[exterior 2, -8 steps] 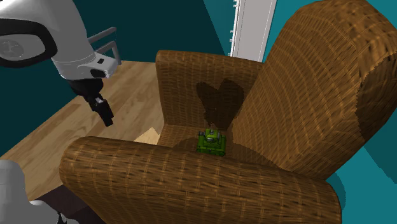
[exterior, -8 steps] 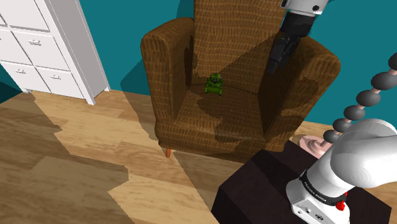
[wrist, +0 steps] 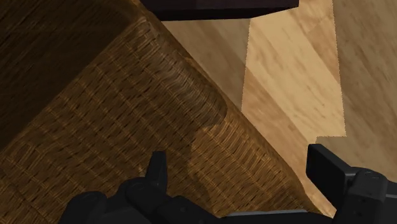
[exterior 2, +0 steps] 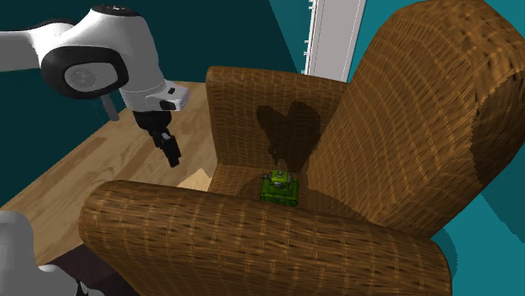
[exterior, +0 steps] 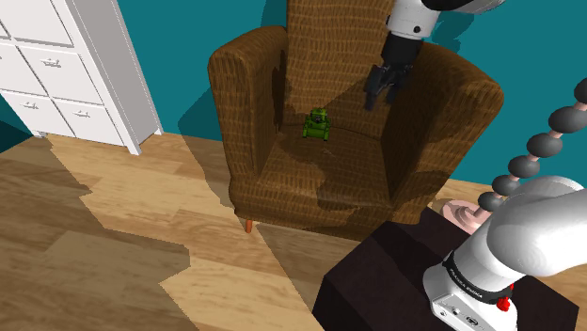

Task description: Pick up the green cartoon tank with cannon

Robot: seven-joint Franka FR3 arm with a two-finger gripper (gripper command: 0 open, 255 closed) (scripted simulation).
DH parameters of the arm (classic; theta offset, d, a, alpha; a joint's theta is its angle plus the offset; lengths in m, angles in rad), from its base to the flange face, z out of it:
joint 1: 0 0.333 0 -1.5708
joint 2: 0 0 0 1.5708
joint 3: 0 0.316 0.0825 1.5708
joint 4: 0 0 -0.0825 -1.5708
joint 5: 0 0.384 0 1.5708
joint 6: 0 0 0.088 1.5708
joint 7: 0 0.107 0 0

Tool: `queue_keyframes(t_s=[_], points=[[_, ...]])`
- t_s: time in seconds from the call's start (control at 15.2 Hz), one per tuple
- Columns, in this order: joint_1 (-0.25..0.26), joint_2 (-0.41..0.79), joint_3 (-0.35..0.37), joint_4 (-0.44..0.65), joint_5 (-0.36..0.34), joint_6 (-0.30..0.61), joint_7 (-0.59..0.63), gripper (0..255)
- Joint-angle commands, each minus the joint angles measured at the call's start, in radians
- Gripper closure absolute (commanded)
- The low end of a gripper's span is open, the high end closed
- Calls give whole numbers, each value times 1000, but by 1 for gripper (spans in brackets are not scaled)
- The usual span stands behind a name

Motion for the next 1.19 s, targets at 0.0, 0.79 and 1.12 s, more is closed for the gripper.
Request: queue_keyframes(t_s=[0.0,0.79,1.12], points=[[-11,71,4,21,-2,54,25,0],[-61,500,14,239,-35,282,192,0],[-76,681,1,378,-52,329,257,0]])
